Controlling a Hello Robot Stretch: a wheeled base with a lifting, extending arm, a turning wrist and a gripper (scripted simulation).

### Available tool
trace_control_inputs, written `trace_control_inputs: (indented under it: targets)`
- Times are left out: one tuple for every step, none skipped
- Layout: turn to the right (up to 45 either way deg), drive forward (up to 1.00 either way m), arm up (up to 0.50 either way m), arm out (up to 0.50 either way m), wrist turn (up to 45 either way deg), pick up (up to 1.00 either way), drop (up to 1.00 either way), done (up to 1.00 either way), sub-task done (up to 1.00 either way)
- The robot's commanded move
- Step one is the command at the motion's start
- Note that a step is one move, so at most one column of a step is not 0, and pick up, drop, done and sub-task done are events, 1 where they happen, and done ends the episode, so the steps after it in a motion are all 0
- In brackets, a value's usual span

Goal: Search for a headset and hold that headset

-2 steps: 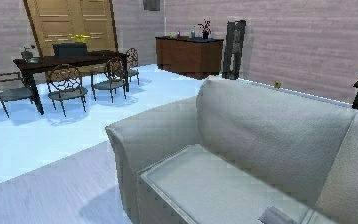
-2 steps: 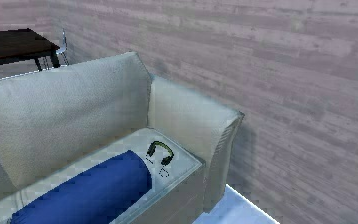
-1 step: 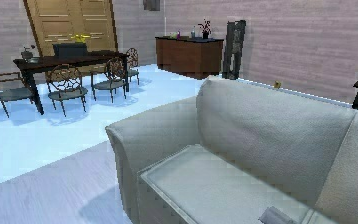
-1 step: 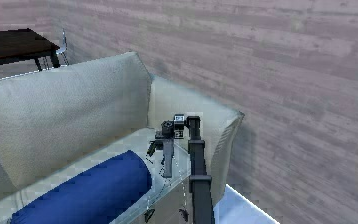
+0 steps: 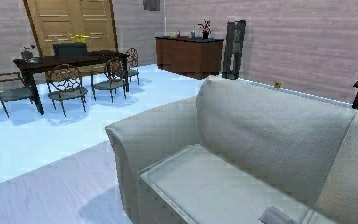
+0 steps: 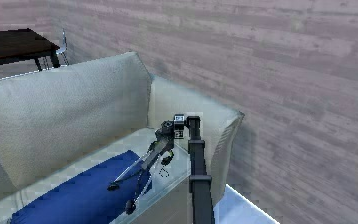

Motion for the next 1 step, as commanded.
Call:
trace_control_inputs:
  targets:
    - [0.0,0.0,0.0,0.0,45.0,0.0,0.0,0.0,0.0]
